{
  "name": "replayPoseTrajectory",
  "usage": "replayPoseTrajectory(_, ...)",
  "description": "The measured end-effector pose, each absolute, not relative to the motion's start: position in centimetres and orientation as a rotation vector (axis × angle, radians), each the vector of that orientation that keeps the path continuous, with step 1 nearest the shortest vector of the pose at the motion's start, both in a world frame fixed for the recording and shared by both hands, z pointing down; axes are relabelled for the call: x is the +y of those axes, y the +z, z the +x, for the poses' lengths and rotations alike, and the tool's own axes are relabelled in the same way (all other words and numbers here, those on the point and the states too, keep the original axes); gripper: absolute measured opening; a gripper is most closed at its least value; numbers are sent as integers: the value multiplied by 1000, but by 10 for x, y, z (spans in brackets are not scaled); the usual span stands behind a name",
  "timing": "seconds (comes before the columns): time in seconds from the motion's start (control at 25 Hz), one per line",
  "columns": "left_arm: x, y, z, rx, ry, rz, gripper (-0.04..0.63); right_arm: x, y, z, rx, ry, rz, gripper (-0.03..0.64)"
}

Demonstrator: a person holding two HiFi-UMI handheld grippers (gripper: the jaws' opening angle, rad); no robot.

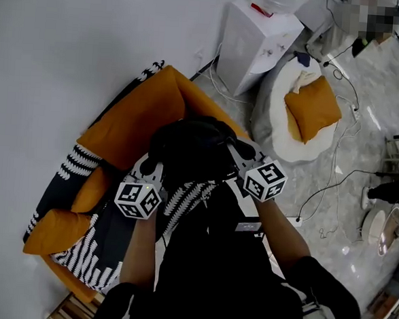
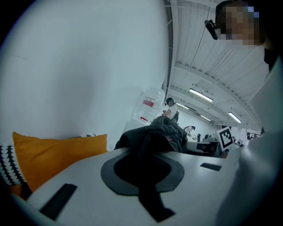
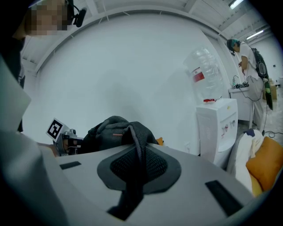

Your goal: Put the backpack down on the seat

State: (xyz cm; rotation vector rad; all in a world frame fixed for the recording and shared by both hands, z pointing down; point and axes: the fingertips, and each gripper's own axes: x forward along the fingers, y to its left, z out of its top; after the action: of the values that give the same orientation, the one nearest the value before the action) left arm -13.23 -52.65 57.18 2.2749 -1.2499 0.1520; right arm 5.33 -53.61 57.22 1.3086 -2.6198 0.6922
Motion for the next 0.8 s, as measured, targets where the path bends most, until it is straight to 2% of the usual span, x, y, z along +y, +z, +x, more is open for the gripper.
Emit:
replayPoseTrajectory(0.44, -572, 651, -138, -1252, 228, 2132, 31, -585, 652, 47, -2533, 832, 1194, 45)
replayPoseTrajectory(0.8, -624, 680, -154, -1269, 262, 2100, 32, -637, 676, 30, -2550, 837, 1130, 46)
